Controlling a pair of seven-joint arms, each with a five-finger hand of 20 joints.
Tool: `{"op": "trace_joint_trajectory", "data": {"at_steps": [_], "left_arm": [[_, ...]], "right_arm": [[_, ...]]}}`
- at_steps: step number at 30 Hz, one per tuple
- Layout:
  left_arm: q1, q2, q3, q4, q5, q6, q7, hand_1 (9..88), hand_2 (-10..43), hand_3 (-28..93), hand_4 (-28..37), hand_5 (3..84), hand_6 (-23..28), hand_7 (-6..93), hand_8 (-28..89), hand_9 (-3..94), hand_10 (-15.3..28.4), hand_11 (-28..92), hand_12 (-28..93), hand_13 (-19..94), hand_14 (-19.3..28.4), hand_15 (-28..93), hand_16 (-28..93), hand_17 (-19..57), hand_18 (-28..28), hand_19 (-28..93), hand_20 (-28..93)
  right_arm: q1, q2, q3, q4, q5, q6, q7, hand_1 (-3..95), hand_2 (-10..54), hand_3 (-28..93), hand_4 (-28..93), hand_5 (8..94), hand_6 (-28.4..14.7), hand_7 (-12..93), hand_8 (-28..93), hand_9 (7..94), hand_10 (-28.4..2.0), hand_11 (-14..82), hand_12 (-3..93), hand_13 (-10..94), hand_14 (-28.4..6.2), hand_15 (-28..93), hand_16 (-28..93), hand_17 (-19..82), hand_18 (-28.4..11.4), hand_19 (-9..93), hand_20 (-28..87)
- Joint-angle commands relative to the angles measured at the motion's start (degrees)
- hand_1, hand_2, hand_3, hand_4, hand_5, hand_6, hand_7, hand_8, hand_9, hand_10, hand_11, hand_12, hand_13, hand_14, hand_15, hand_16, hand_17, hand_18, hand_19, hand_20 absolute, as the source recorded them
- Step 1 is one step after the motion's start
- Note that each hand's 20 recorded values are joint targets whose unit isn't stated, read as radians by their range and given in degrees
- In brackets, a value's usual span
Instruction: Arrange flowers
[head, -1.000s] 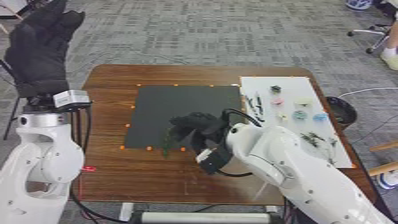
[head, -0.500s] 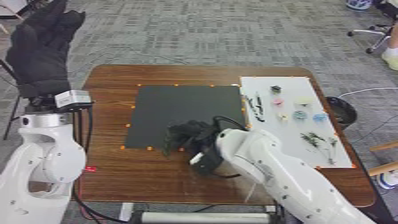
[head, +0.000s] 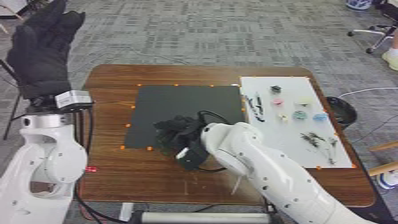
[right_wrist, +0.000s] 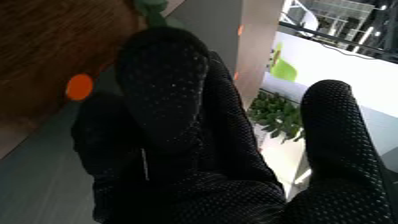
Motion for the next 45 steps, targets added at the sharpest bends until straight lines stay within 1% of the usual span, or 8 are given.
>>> {"op": "trace_joint_trajectory", "data": {"at_steps": [1,4,8,10,17,25,29,45], "left_arm": [[-1.0,-0.64,1.04,0.28,-0.65,-0.28,0.01,18.9,-4.6,72,-28.3,51.6,2.2,14.7,-7,50.0,14.2,22,15,39,16.5,19,2,9.0,11.2,6,20],[-1.0,-0.46,1.16,0.33,-0.60,-0.23,-0.13,18.9,-4.7,72,-28.3,51.6,2.2,14.7,-7,50.0,14.2,22,15,39,16.5,19,2,9.0,11.2,6,20],[0.4,-0.22,-0.12,-0.37,-0.80,0.26,0.04,18.9,-4.7,72,-28.3,51.6,2.3,14.6,-7,50.0,14.2,22,15,39,16.5,19,2,9.0,11.2,6,20],[0.4,-0.19,-0.22,-0.36,-1.10,0.15,-0.03,18.9,-4.7,72,-28.3,51.6,2.3,14.5,-7,50.0,14.2,22,15,39,16.5,19,2,9.0,11.2,6,20],[0.7,-0.08,-0.53,-0.63,-0.70,-0.15,-0.34,18.9,-4.6,72,-28.3,51.7,2.3,14.5,-7,50.1,14.1,22,15,39,16.5,19,2,9.0,11.2,6,20],[0.5,-0.39,-0.36,-0.55,-0.67,-0.46,-0.34,18.9,-4.7,72,-28.3,51.7,2.2,14.6,-7,50.0,14.2,22,15,39,16.5,19,2,8.9,11.2,7,20],[0.1,-0.61,0.25,-0.23,-0.80,-0.19,-0.32,19.0,-4.6,72,-28.3,51.6,2.3,14.6,-7,49.9,14.1,22,15,39,16.6,19,2,8.9,11.2,7,20],[0.1,-0.82,0.56,-0.27,-1.14,0.24,-0.01,19.1,-4.6,72,-28.3,51.6,2.3,14.5,-7,49.9,14.1,22,15,39,16.5,19,2,8.9,11.2,7,20]], "right_arm": [[0.9,-2.2,-0.2,1.3,-1.5,-0.6,-0.7,25.1,15.1,42,-8,57.5,-8.0,4,-5,55.6,-16.2,6.5,7.4,92,-7.3,49,30,59,-18.1,93,47],[1.0,-0.7,0.1,-0.1,-1.2,0.1,-0.8,25.1,15.1,42,-8,57.3,-8.0,4,-5,55.4,-16.2,6.5,7.4,92,-7.3,49,30,59,-18.1,93,47],[-0.7,2.3,1.3,-3.9,0.4,1.2,-0.3,25.1,15.1,42,-8,57.2,-8.0,4,-5,55.4,-16.2,6.5,7.4,92,-7.3,49,29,58,-18.2,93,47],[-2.2,3.9,1.6,-6.2,1.4,2.6,0.4,25.1,15.1,42,-8,57.5,-8.0,5,-5,55.9,-16.4,6.7,7.5,92,-7.3,49,29,58,-18.1,93,47],[-4.9,6.5,0.9,-9.4,3.8,2.1,2.9,25.1,15.3,41,-8,58.2,-8.3,5,-5,56.4,-17.2,6.6,7.4,93,-7.3,49,29,59,-18.1,93,47],[-4.9,4.7,-0.6,-8.1,3.7,1.7,3.2,25.1,15.7,40,-8,58.5,-8.5,5,-5,56.8,-17.5,6.6,7.5,93,-7.3,49,29,59,-18.1,93,47],[-4.7,2.9,-0.4,-6.5,3.9,1.8,3.3,25.2,15.7,40,-7,58.5,-8.5,5,-5,56.8,-17.5,6.6,7.5,93,-7.3,49,29,59,-18.1,93,47],[-1.2,-1.2,-1.3,-2.7,2.4,1.9,1.9,25.2,15.7,40,-7,58.6,-8.4,5,-5,56.8,-17.3,6.6,7.5,93,-7.1,49,29,59,-18.2,93,47]]}}
